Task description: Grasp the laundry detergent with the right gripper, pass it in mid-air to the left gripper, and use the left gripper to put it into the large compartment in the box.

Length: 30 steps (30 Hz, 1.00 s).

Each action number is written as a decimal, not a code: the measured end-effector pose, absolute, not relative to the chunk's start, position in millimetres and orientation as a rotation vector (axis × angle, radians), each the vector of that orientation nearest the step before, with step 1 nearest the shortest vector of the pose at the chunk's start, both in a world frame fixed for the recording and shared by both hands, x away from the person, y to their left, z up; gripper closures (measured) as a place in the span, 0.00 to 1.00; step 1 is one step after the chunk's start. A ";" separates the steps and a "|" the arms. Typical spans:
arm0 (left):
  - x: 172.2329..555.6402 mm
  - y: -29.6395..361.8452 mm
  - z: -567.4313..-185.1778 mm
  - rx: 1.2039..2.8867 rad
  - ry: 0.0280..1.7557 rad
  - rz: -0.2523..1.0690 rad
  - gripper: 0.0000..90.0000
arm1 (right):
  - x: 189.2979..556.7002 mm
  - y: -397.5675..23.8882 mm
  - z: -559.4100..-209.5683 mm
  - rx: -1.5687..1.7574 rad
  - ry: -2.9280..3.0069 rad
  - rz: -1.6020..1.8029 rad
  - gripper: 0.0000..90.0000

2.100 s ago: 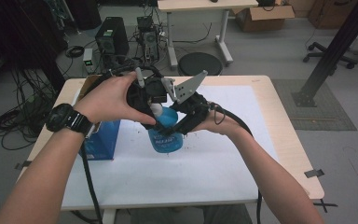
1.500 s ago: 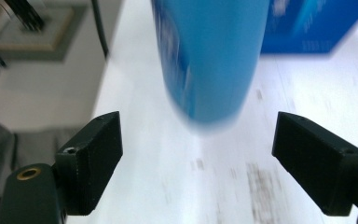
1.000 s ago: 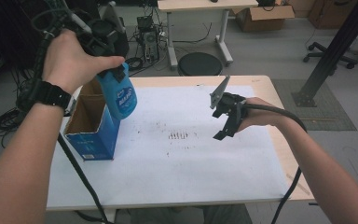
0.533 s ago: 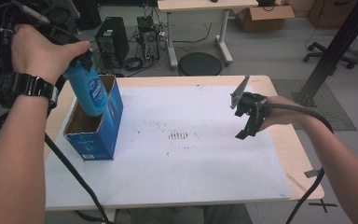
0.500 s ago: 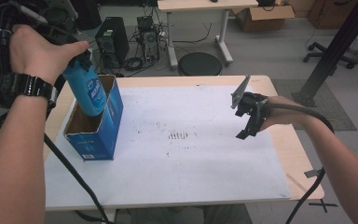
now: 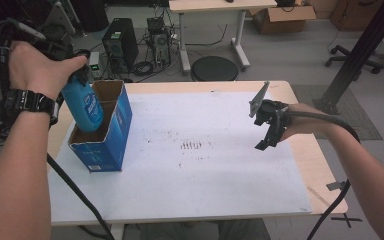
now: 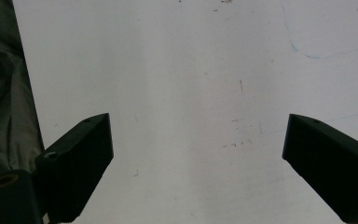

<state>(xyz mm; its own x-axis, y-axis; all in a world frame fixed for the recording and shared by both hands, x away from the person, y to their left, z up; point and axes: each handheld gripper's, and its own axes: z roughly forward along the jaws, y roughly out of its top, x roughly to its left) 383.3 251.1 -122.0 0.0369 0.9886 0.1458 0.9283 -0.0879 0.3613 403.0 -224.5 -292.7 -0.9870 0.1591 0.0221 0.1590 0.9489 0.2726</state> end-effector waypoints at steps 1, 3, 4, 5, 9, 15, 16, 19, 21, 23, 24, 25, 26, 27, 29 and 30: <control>384.0 251.7 -124.9 2.134 2.004 0.531 0.43 | 402.9 -224.3 -292.9 0.255 3.099 0.432 0.09; 385.5 252.6 -131.3 2.137 2.011 0.511 0.43 | 403.1 -224.1 -293.3 0.253 3.099 0.436 0.09; 386.1 252.4 -134.6 2.138 2.010 0.507 0.43 | 403.0 -223.9 -293.6 0.252 3.099 0.438 0.09; 386.7 252.5 -137.5 2.142 2.011 0.504 0.43 | 402.9 -223.8 -293.9 0.251 3.101 0.437 0.09; 389.1 252.0 -148.1 2.149 2.018 0.484 0.43 | 402.7 -223.8 -295.4 0.252 3.104 0.434 0.09; 392.8 252.9 -166.6 2.175 2.024 0.456 0.43 | 402.7 -225.0 -296.4 0.257 3.109 0.437 0.09; 393.4 253.0 -169.8 2.179 2.026 0.453 0.43 | 402.7 -225.1 -296.8 0.259 3.110 0.437 0.09; 395.0 254.3 -179.6 2.191 2.031 0.441 0.43 | 402.8 -225.1 -298.0 0.262 3.112 0.434 0.09; 395.7 255.0 -186.0 2.201 2.036 0.428 0.43 | 402.6 -225.0 -298.9 0.263 3.115 0.434 0.09; 396.3 255.9 -192.1 2.204 2.039 0.424 0.43 | 402.6 -224.8 -299.7 0.262 3.115 0.436 0.09; 396.6 256.2 -194.9 2.210 2.041 0.418 0.43 | 402.7 -224.9 -300.1 0.257 3.119 0.436 0.09; 396.7 256.6 -197.1 2.210 2.040 0.419 0.43 | 402.4 -225.0 -300.6 0.266 3.122 0.437 0.09; 397.0 257.2 -200.7 2.215 2.043 0.413 0.43 | 402.7 -225.0 -301.1 0.262 3.121 0.438 0.09; 397.4 257.4 -203.5 2.218 2.045 0.409 0.43 | 403.2 -225.2 -301.8 0.263 3.121 0.435 0.09; 398.0 257.8 -209.2 2.224 2.047 0.399 0.43 | 403.6 -225.1 -302.9 0.262 3.124 0.436 0.09; 398.3 258.3 -212.1 2.225 2.044 0.395 0.43 | 403.3 -224.9 -303.3 0.267 3.124 0.430 0.09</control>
<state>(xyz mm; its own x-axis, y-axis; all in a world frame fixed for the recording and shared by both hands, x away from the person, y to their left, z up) 398.3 258.3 -212.1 0.0683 0.9897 0.1260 0.9653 -0.0975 0.2423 403.3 -224.9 -303.3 -0.9855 0.1633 0.0460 0.1696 0.9489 0.2659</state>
